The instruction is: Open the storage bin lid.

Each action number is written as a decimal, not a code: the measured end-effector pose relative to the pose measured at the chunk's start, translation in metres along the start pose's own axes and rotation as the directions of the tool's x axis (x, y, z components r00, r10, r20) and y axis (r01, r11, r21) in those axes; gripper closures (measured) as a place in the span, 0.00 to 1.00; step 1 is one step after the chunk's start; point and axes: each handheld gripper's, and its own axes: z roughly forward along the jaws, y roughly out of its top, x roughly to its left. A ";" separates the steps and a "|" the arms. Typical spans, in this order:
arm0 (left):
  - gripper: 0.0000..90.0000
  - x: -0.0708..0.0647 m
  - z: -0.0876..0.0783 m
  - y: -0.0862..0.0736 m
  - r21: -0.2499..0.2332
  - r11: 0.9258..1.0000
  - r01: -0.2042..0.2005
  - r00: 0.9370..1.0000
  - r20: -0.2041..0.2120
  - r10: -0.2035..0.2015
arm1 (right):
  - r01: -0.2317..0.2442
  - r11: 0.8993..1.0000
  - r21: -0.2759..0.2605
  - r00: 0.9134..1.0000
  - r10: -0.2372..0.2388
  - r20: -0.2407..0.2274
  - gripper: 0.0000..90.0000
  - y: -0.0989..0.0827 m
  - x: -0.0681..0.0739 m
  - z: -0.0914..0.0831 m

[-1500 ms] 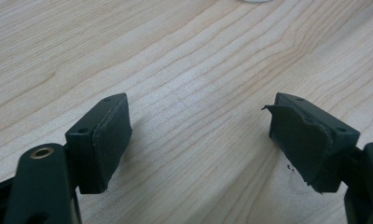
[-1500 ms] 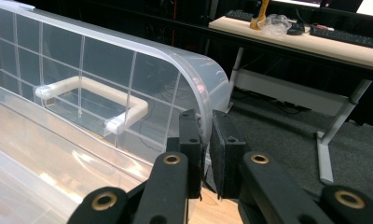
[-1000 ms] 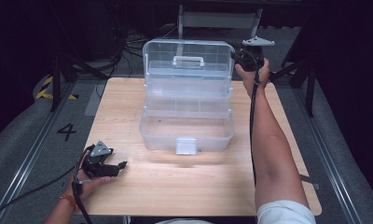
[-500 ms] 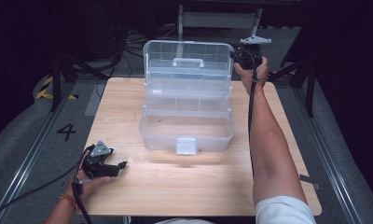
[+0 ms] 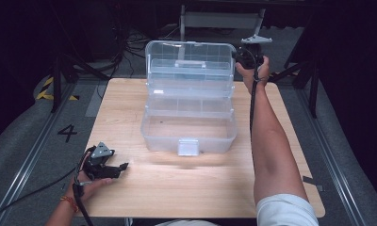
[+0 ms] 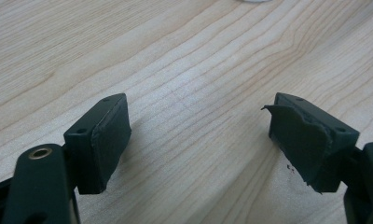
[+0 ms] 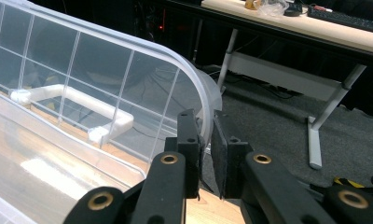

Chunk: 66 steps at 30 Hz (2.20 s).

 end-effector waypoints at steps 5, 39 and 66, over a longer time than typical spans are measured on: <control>0.24 0.000 0.000 0.000 0.000 1.000 -0.001 1.000 0.000 0.001 | 0.004 1.000 0.010 1.000 -0.004 0.001 0.92 0.001 -0.001 0.003; 0.23 0.000 -0.001 0.000 0.006 1.000 -0.004 1.000 -0.003 0.004 | 0.001 0.999 0.032 1.000 -0.002 0.016 0.89 -0.005 -0.003 0.017; 0.23 0.000 -0.001 0.000 0.002 1.000 -0.012 1.000 -0.004 0.012 | 0.027 0.999 0.035 0.999 -0.026 -0.027 0.87 -0.012 0.000 0.001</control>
